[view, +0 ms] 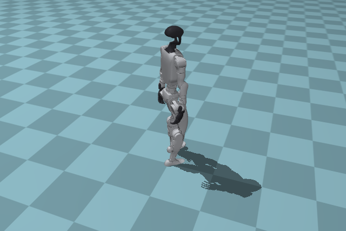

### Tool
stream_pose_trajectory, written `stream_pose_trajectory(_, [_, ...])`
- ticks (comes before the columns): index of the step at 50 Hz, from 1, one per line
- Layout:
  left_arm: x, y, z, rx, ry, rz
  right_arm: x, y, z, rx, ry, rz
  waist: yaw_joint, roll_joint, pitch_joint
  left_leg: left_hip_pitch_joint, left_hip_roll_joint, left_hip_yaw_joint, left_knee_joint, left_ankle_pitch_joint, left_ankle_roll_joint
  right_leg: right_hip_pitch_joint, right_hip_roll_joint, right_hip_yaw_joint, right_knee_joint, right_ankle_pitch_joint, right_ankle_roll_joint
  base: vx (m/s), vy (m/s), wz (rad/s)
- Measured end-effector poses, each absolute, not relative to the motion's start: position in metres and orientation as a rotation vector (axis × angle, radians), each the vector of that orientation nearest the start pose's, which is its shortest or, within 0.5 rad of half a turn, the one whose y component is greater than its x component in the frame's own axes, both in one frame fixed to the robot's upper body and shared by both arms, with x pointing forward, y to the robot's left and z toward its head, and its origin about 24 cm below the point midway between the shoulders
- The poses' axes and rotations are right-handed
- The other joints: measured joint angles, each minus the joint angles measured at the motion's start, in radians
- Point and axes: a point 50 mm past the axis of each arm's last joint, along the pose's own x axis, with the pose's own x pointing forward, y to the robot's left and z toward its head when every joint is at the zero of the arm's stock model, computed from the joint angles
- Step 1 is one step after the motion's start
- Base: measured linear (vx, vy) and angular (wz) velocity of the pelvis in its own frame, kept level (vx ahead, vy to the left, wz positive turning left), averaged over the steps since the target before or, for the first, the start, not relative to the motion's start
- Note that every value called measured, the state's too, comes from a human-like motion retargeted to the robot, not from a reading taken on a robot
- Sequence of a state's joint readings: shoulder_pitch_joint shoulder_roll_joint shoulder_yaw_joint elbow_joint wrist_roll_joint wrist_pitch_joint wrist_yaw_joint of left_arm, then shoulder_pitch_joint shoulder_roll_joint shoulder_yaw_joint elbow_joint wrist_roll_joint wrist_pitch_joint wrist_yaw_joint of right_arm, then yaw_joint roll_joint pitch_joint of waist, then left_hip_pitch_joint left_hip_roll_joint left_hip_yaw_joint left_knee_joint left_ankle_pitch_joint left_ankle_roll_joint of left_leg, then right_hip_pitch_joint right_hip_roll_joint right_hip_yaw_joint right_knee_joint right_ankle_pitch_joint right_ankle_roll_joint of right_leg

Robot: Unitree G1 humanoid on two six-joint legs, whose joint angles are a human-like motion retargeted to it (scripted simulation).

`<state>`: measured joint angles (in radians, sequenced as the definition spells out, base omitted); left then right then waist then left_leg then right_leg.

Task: In place motions

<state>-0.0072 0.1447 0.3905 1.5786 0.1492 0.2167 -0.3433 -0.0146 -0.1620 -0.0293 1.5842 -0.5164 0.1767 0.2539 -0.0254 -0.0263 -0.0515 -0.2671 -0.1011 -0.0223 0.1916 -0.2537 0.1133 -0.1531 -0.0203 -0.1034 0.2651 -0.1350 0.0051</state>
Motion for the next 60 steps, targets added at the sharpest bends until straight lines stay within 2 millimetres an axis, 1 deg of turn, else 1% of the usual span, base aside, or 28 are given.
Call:
stream_pose_trajectory(3, [0.018, 0.178, -0.177, -0.427, 1.616, 0.045, -0.006, -0.218, -0.172, -0.337, 1.825, 0.378, 0.069, -0.001, 0.033, -0.024, 0.015, 0.053, -0.030, -0.039, -0.017, 0.008, -0.026, -0.123, -0.015, -0.009, -0.001, -0.35, 0.06, 2.03])
stream_pose_trajectory(5, [0.025, 0.173, -0.178, -0.449, 1.574, 0.029, -0.004, -0.222, -0.171, -0.368, 1.826, 0.373, 0.076, 0.005, 0.044, -0.030, 0.054, 0.181, -0.058, -0.081, -0.061, 0.030, -0.042, -0.232, -0.028, -0.018, 0.001, -0.27, 0.07, 2.84])
stream_pose_trajectory(7, [0.026, 0.168, -0.178, -0.445, 1.568, 0.001, -0.005, -0.226, -0.171, -0.387, 1.824, 0.368, 0.064, 0.022, 0.039, -0.028, 0.110, 0.366, -0.081, -0.107, -0.138, 0.055, -0.056, -0.366, -0.042, -0.029, 0.008, -0.21, 0.13, 3.36])
stream_pose_trajectory(9, [0.024, 0.166, -0.178, -0.419, 1.581, -0.008, -0.007, -0.228, -0.170, -0.392, 1.823, 0.361, 0.041, 0.042, 0.026, -0.019, 0.170, 0.586, -0.096, -0.098, -0.228, 0.083, -0.065, -0.515, -0.060, -0.039, 0.021, -0.17, 0.14, 3.72])
stream_pose_trajectory(11, [0.021, 0.166, -0.179, -0.393, 1.591, 0.005, -0.010, -0.231, -0.170, -0.389, 1.827, 0.349, 0.028, 0.058, 0.012, 0.008, 0.229, 0.827, -0.097, -0.053, -0.318, 0.113, -0.069, -0.656, -0.077, -0.047, 0.036, -0.18, 0.20, 3.56])
stream_pose_trajectory(12, [0.020, 0.166, -0.179, -0.387, 1.594, 0.017, -0.011, -0.232, -0.169, -0.386, 1.831, 0.342, 0.026, 0.062, 0.006, 0.025, 0.252, 0.942, -0.094, -0.018, -0.351, 0.126, -0.071, -0.720, -0.087, -0.050, 0.043, -0.19, 0.23, 3.35])
stream_pose_trajectory(13, [0.019, 0.165, -0.179, -0.389, 1.596, 0.034, -0.013, -0.232, -0.169, -0.381, 1.836, 0.335, 0.024, 0.064, 0.000, 0.042, 0.266, 1.047, -0.091, 0.026, -0.369, 0.138, -0.073, -0.777, -0.096, -0.050, 0.052, -0.16, 0.19, 3.21])
stream_pose_trajectory(15, [0.014, 0.164, -0.180, -0.417, 1.601, 0.080, -0.017, -0.233, -0.169, -0.372, 1.850, 0.325, 0.030, 0.055, -0.013, 0.094, 0.282, 1.222, -0.074, 0.096, -0.374, 0.171, -0.074, -0.866, -0.121, -0.054, 0.071, -0.08, 0.16, 3.00])
stream_pose_trajectory(17, [0.011, 0.165, -0.180, -0.473, 1.596, 0.150, -0.019, -0.231, -0.169, -0.366, 1.855, 0.321, 0.020, 0.042, -0.030, 0.114, 0.274, 1.252, -0.057, 0.142, -0.338, 0.195, -0.074, -0.949, -0.146, -0.056, 0.095, -0.02, 0.21, 3.05])
stream_pose_trajectory(20, [0.005, 0.172, -0.179, -0.559, 1.586, 0.264, -0.022, -0.227, -0.170, -0.361, 1.857, 0.327, -0.005, 0.020, -0.074, 0.102, 0.273, 1.177, 0.005, 0.173, -0.288, 0.214, -0.075, -1.061, -0.168, -0.058, 0.127, 0.12, 0.25, 2.84])
stream_pose_trajectory(21, [0.002, 0.175, -0.179, -0.577, 1.583, 0.298, -0.023, -0.224, -0.170, -0.354, 1.859, 0.330, -0.002, 0.013, -0.086, 0.117, 0.273, 1.190, 0.011, 0.189, -0.291, 0.222, -0.077, -1.091, -0.168, -0.058, 0.135, 0.17, 0.23, 2.32])
stream_pose_trajectory(22, [-0.001, 0.177, -0.179, -0.592, 1.581, 0.330, -0.024, -0.222, -0.171, -0.346, 1.858, 0.332, 0.002, 0.006, -0.097, 0.135, 0.271, 1.220, 0.013, 0.206, -0.294, 0.230, -0.078, -1.120, -0.168, -0.057, 0.143, 0.16, 0.19, 2.05])
stream_pose_trajectory(25, [-0.008, 0.183, -0.178, -0.621, 1.574, 0.407, -0.021, -0.216, -0.172, -0.320, 1.841, 0.339, 0.015, -0.012, -0.123, 0.194, 0.237, 1.400, -0.018, 0.259, -0.290, 0.259, -0.081, -1.202, -0.169, -0.048, 0.162, 0.15, 0.18, 1.89])
stream_pose_trajectory(28, [-0.010, 0.185, -0.178, -0.635, 1.571, 0.468, -0.015, -0.210, -0.174, -0.303, 1.802, 0.362, 0.009, -0.002, -0.123, 0.128, 0.217, 1.147, -0.022, 0.261, -0.256, 0.306, -0.052, -1.255, -0.170, -0.028, 0.172, 0.25, 0.28, 1.79])
stream_pose_trajectory(30, [-0.010, 0.182, -0.178, -0.652, 1.566, 0.491, -0.014, -0.209, -0.175, -0.311, 1.781, 0.373, 0.039, -0.007, -0.113, 0.147, 0.211, 1.144, -0.027, 0.246, -0.256, 0.340, -0.055, -1.248, -0.160, -0.010, 0.172, 0.27, 0.31, 0.93])
stream_pose_trajectory(32, [-0.009, 0.177, -0.179, -0.678, 1.557, 0.492, -0.014, -0.210, -0.175, -0.325, 1.781, 0.381, 0.081, -0.011, -0.112, 0.157, 0.205, 1.096, -0.028, 0.227, -0.273, 0.371, -0.059, -1.233, -0.146, 0.015, 0.169, 0.26, 0.33, 0.54])
stream_pose_trajectory(35, [-0.015, 0.169, -0.179, -0.717, 1.561, 0.482, -0.020, -0.209, -0.175, -0.340, 1.804, 0.398, 0.097, 0.009, -0.141, 0.157, 0.226, 1.045, -0.020, 0.200, -0.294, 0.399, -0.063, -1.215, -0.091, 0.084, 0.139, 0.37, 0.31, 0.94])
stream_pose_trajectory(37, [-0.022, 0.164, -0.179, -0.726, 1.580, 0.484, -0.026, -0.208, -0.175, -0.339, 1.810, 0.409, 0.083, 0.054, -0.151, 0.162, 0.263, 0.992, -0.024, 0.191, -0.298, 0.416, -0.070, -1.176, 0.003, 0.146, 0.082, 0.41, 0.21, 1.40])
stream_pose_trajectory(40, [-0.023, 0.162, -0.178, -0.717, 1.603, 0.472, -0.030, -0.208, -0.174, -0.342, 1.810, 0.416, 0.011, 0.130, -0.125, 0.170, 0.334, 0.888, -0.008, 0.175, -0.299, 0.389, -0.109, -1.016, 0.244, 0.206, -0.051, 0.31, 0.18, 2.02])
stream_pose_trajectory(41, [-0.019, 0.164, -0.178, -0.705, 1.599, 0.454, -0.028, -0.207, -0.175, -0.343, 1.808, 0.413, -0.017, 0.139, -0.111, 0.165, 0.340, 0.855, -0.002, 0.170, -0.295, 0.348, -0.132, -0.941, 0.337, 0.209, -0.075, 0.17, 0.13, 2.24])
stream_pose_trajectory(42, [-0.014, 0.166, -0.178, -0.690, 1.594, 0.433, -0.027, -0.207, -0.175, -0.342, 1.807, 0.410, -0.045, 0.144, -0.097, 0.159, 0.342, 0.819, 0.002, 0.167, -0.289, 0.303, -0.148, -0.864, 0.419, 0.207, -0.084, 0.11, 0.11, 2.33])
stream_pose_trajectory(43, [-0.008, 0.169, -0.178, -0.667, 1.588, 0.405, -0.026, -0.205, -0.175, -0.336, 1.809, 0.409, -0.073, 0.145, -0.086, 0.149, 0.337, 0.779, 0.002, 0.168, -0.282, 0.249, -0.149, -0.781, 0.480, 0.197, -0.062, 0.06, 0.06, 2.34])
stream_pose_trajectory(45, [0.005, 0.175, -0.178, -0.608, 1.575, 0.344, -0.026, -0.203, -0.175, -0.321, 1.813, 0.409, -0.107, 0.135, -0.068, 0.131, 0.318, 0.710, -0.008, 0.175, -0.267, 0.137, -0.087, -0.580, 0.533, 0.180, -0.007, 0.02, 0.01, 2.02])
stream_pose_trajectory(48, [0.028, 0.186, -0.177, -0.513, 1.540, 0.268, -0.024, -0.200, -0.176, -0.328, 1.802, 0.419, -0.061, 0.105, -0.052, 0.123, 0.303, 0.683, -0.024, 0.183, -0.258, 0.046, -0.016, -0.410, 0.526, 0.153, -0.030, 0.06, 0.02, 0.99])
stream_pose_trajectory(51, [0.047, 0.193, -0.175, -0.450, 1.502, 0.202, -0.020, -0.201, -0.176, -0.379, 1.783, 0.438, -0.054, 0.098, -0.030, 0.108, 0.295, 0.602, -0.040, 0.196, -0.255, -0.003, -0.009, -0.377, 0.497, 0.061, -0.060, 0.11, 0.00, 1.30])
stream_pose_trajectory(53, [0.057, 0.195, -0.174, -0.428, 1.482, 0.164, -0.017, -0.203, -0.176, -0.422, 1.770, 0.451, -0.053, 0.090, -0.013, 0.108, 0.284, 0.554, -0.053, 0.203, -0.255, -0.032, 0.013, -0.337, 0.451, -0.016, -0.066, 0.11, -0.01, 1.31])
stream_pose_trajectory(56, [0.063, 0.195, -0.173, -0.404, 1.473, 0.125, -0.015, -0.205, -0.176, -0.460, 1.760, 0.460, -0.061, 0.070, 0.011, 0.118, 0.252, 0.484, -0.074, 0.212, -0.255, -0.063, 0.058, -0.247, 0.336, -0.089, -0.042, 0.07, -0.02, 1.34])
stream_pose_trajectory(60, [0.054, 0.191, -0.174, -0.397, 1.502, 0.116, -0.014, -0.206, -0.176, -0.455, 1.761, 0.451, -0.072, 0.027, 0.026, 0.138, 0.183, 0.405, -0.098, 0.218, -0.243, -0.066, 0.068, -0.178, 0.117, -0.123, -0.008, 0.11, -0.02, 1.22])
